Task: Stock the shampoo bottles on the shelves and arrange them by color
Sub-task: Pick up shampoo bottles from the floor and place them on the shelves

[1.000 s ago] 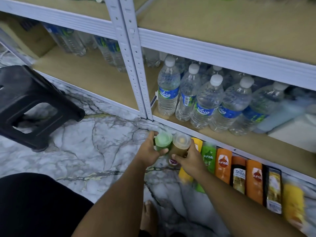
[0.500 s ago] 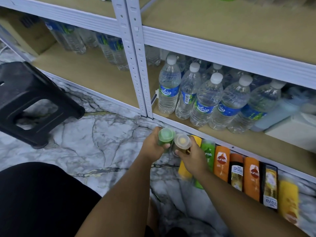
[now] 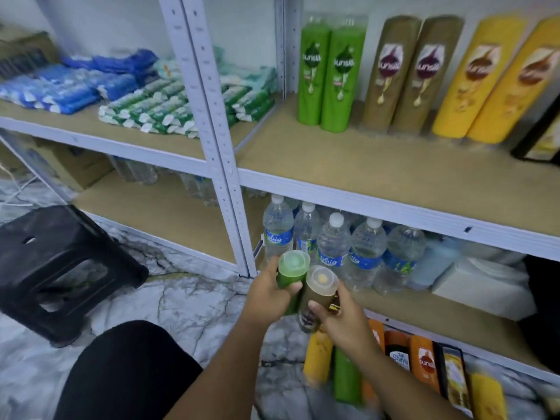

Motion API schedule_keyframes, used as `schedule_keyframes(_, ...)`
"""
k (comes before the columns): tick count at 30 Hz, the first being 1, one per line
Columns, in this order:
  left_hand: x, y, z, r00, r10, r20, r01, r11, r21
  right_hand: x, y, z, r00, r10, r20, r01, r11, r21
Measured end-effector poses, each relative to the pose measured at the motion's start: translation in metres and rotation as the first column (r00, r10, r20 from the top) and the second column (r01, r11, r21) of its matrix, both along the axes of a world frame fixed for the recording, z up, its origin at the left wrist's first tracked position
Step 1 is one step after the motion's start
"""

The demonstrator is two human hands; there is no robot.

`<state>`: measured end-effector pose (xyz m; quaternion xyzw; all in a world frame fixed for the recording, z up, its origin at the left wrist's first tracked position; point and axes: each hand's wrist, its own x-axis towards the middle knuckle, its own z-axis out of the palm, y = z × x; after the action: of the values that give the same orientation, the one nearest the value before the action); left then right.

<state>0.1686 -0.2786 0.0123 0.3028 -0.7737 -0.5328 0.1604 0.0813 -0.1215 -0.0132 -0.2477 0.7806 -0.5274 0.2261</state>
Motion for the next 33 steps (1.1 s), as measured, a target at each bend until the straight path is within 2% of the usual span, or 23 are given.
schedule_keyframes(4, -0.014, 0.003, 0.073, 0.984, -0.027, -0.175, 0.023, 0.999, -0.026, -0.010, 0.013, 0.073, 1.000, -0.010, -0.019, 0.007, 0.984, -0.180)
schedule_keyframes(7, -0.015, 0.005, 0.133, 0.948, -0.053, -0.315, 0.042, 0.998, -0.043, -0.018, 0.017, 0.130, 0.996, -0.009, -0.092, -0.019, 0.955, -0.296)
schedule_keyframes(14, -0.028, 0.003, 0.263, 0.833, -0.138, -0.536, 0.044, 0.982, -0.184, -0.042, 0.010, 0.249, 0.956, -0.047, -0.288, -0.088, 0.894, -0.438)
schedule_keyframes(19, -0.069, -0.018, 0.301, 0.853, -0.100, -0.512, 0.002, 0.982, -0.188, -0.083, -0.024, 0.287, 0.945, -0.072, -0.319, -0.073, 0.903, -0.423)
schedule_keyframes(23, -0.102, -0.044, 0.284, 0.905, -0.065, -0.421, -0.019, 0.981, -0.193, -0.117, -0.056, 0.278, 0.935, -0.093, -0.341, -0.038, 0.932, -0.359)
schedule_keyframes(26, -0.117, -0.058, 0.271, 0.901, -0.048, -0.430, -0.017, 0.989, -0.147, -0.128, -0.071, 0.271, 0.940, -0.097, -0.328, -0.029, 0.934, -0.357)
schedule_keyframes(30, -0.124, -0.076, 0.260, 0.885, -0.123, -0.448, 0.078, 0.990, -0.118, -0.137, -0.081, 0.265, 0.949, -0.065, -0.308, -0.060, 0.924, -0.379)
schedule_keyframes(33, -0.120, -0.084, 0.237, 0.912, -0.216, -0.349, 0.167, 0.972, -0.164, -0.135, -0.077, 0.244, 0.951, 0.030, -0.307, -0.121, 0.952, -0.282)
